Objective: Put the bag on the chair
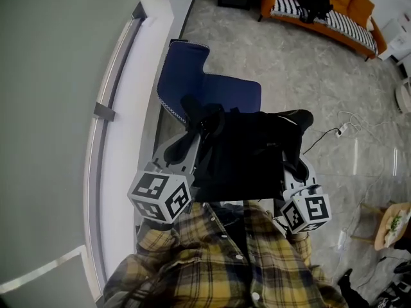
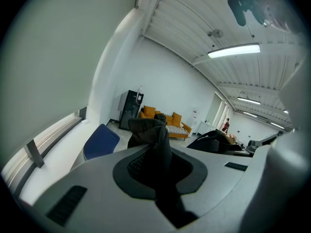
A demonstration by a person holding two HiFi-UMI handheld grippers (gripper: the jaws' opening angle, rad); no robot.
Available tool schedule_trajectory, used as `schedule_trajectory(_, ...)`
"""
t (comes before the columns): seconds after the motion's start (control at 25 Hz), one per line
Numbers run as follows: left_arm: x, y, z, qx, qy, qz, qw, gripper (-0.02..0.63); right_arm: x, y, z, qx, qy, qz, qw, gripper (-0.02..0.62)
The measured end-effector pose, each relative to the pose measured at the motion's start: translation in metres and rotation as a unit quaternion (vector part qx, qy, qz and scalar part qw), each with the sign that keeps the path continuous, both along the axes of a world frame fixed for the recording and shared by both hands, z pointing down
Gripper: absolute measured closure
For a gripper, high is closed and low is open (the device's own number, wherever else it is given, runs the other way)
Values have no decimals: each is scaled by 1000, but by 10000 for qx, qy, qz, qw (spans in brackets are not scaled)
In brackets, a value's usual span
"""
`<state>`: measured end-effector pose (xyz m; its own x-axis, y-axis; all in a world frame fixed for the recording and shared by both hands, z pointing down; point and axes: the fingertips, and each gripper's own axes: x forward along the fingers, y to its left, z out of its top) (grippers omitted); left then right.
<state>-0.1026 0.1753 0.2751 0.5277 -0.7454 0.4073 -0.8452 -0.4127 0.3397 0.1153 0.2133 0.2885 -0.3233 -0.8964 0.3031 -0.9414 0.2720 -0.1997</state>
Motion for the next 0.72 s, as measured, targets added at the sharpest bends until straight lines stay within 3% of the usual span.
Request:
schedule_trajectory(0.32,-10,-82,-1,-38,59,246,9997,554,-11,-74,-6,-2,30,212,9998,560)
schedule_trajectory(0.72,-20,-127,11,-178,91,510,9985,555,-17,-119,4,-170,58,497,9986,560)
